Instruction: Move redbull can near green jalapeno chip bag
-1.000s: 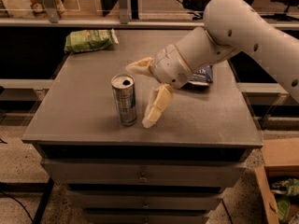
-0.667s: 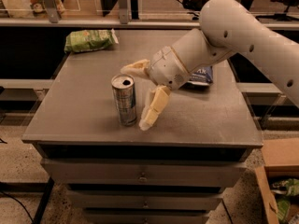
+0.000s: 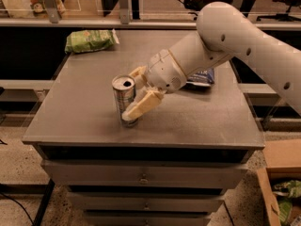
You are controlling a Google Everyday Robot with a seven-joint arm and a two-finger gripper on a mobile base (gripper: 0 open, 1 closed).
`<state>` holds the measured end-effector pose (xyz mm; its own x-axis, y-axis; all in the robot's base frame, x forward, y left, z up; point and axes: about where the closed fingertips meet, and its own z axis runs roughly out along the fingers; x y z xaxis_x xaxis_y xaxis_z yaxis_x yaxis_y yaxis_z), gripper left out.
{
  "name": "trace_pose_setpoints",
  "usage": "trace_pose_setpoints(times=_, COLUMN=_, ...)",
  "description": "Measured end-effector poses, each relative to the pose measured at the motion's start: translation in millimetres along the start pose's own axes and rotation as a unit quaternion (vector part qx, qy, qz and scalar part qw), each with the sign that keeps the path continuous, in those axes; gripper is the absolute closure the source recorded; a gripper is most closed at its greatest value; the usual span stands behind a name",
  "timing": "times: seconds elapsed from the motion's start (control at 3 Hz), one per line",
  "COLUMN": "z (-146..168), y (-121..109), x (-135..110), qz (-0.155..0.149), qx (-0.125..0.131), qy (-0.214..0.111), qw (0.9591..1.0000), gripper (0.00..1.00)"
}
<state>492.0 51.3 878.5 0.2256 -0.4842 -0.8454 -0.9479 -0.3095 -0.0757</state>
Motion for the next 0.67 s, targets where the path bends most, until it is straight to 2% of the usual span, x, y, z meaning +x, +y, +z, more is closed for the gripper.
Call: trace_pose_setpoints(times=0.67, z=3.2, y=0.3, x=-1.9, qz=-0.002, qx=-0.003, qy=0.0, qw=1.0, gripper=0.87)
